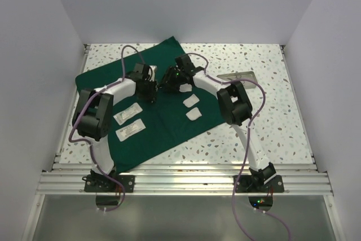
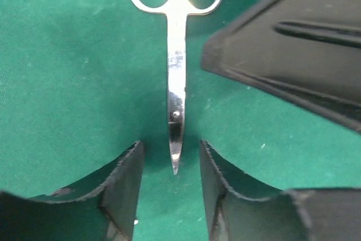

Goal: Prepare the surgical pack

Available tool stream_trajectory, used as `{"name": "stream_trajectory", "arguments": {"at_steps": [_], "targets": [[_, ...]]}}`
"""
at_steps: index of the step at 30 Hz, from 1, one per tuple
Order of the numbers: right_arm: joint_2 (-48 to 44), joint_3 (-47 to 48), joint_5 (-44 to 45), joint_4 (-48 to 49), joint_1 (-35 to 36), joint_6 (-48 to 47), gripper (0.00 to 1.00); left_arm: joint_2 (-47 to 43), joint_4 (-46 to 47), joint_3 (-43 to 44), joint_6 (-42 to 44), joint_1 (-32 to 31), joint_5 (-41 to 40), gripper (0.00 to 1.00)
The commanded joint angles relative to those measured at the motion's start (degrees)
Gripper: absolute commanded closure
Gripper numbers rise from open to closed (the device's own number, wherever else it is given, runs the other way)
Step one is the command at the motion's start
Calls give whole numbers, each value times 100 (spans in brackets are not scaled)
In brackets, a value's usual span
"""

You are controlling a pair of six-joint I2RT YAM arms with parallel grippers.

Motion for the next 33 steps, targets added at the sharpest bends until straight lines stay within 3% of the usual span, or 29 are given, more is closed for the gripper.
{"name": "stream_trajectory", "arguments": {"at_steps": [1,10,14,16,21,27,33], "targets": [[-499,47,118,-131,-45,-118,53,28,-206,120,-45,-381,-915,51],[-657,-94,127,-105,-151,-162,53,511,-470,577,-98,-565,-1795,49],[-605,-50,197,-52,-151,-189,53,714,-408,481,-89,-565,-1699,59],[-543,-6,180,-34,-151,-154,53,766,-277,314,-89,-557,-1506,74],[-394,47,-109,247,-72,-31,53,758,-5,-55,-89,-390,-786,99],[-183,91,-391,511,51,75,52,521,268,-468,-106,163,373,100],[-7,108,-488,616,130,189,52,476,365,-565,-150,454,946,100]]}}
